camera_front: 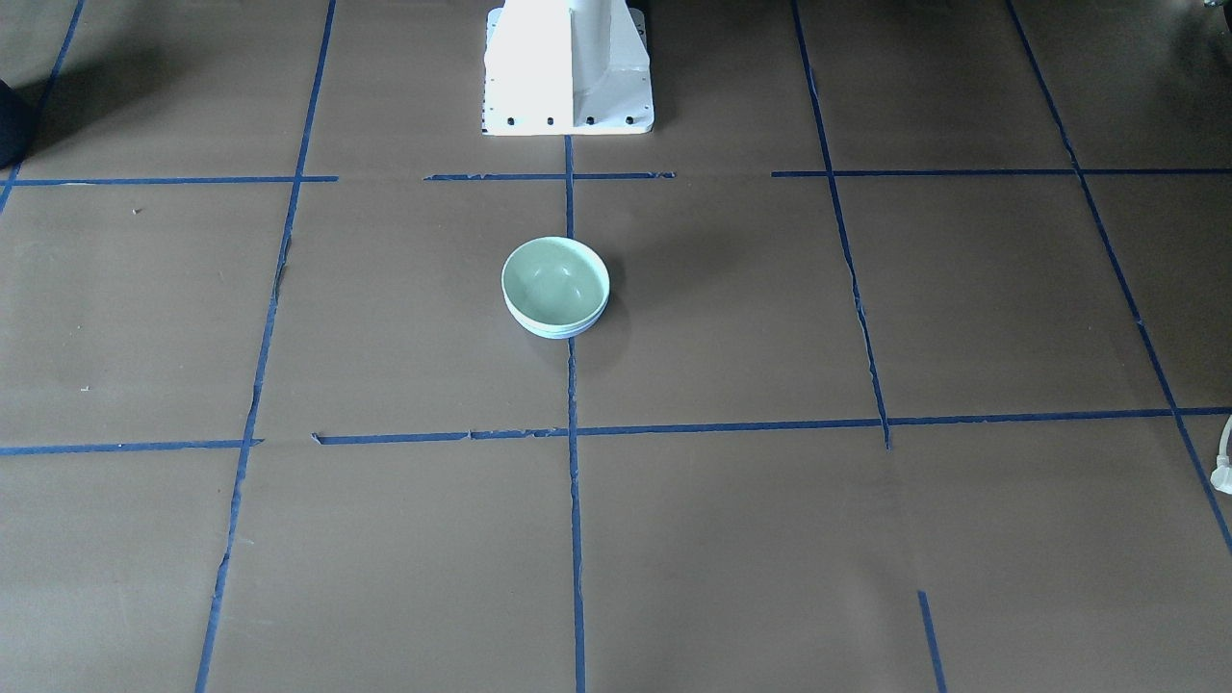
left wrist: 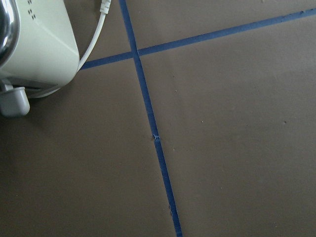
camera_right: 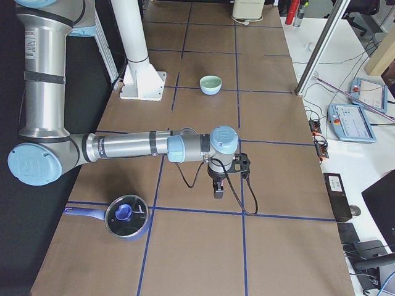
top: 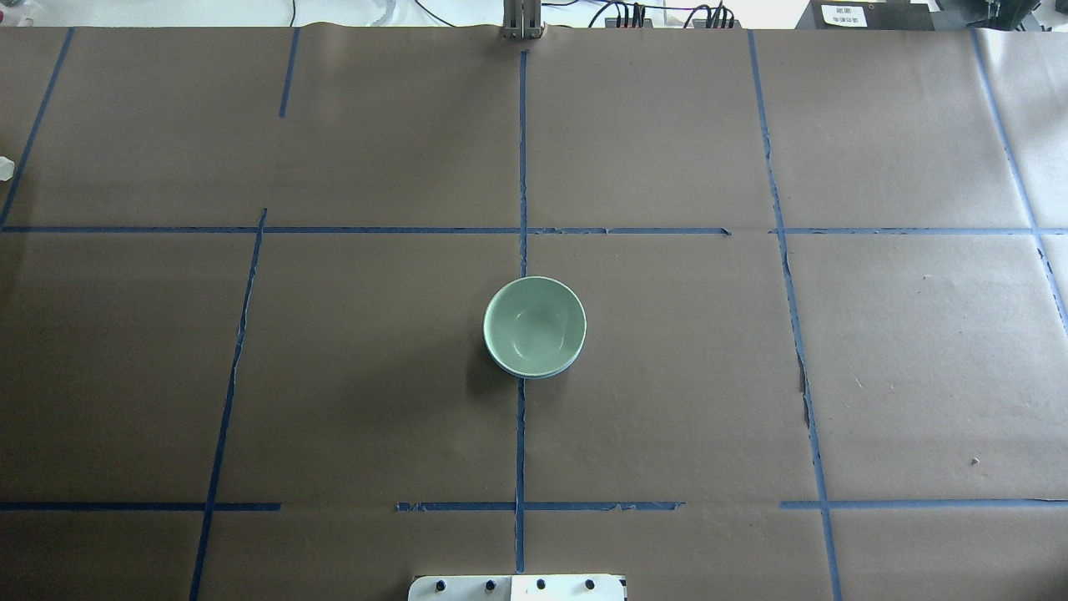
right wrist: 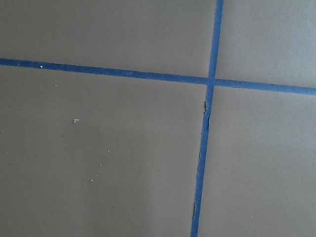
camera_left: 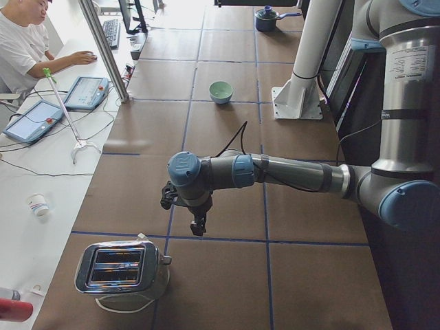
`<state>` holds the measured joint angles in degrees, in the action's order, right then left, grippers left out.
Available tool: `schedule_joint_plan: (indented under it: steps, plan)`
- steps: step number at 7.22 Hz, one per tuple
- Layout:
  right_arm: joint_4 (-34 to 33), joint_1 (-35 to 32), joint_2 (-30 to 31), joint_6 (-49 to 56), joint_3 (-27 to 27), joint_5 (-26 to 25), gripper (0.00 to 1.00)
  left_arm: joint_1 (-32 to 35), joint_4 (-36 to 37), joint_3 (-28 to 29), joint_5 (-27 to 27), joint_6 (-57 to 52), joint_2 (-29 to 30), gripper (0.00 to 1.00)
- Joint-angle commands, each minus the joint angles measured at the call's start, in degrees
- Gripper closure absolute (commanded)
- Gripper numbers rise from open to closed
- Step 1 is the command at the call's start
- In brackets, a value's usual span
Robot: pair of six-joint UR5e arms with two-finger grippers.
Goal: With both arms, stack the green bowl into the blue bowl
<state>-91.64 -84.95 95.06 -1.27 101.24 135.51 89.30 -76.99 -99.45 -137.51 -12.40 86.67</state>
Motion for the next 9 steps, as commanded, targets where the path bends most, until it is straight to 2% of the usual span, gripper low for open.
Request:
schedule_joint_plan:
  steps: [1, 6, 9]
  plan:
    - [0.2, 0.5, 0.1, 0.3, -1.5, -0.2, 0.00, -0.1, -2.6, -0.1, -0.4, 0.5, 0.0, 0.00]
    - [0.3, 0.5, 0.4, 0.0, -2.0, -0.3, 0.00, -0.1, -2.4, 2.1, -0.3, 3.7, 0.3, 0.00]
    - [0.3, 0.5, 0.4, -0.2, -1.9, -0.3, 0.00, 0.3, -3.4, 0.9, -0.3, 3.8, -0.4, 0.00]
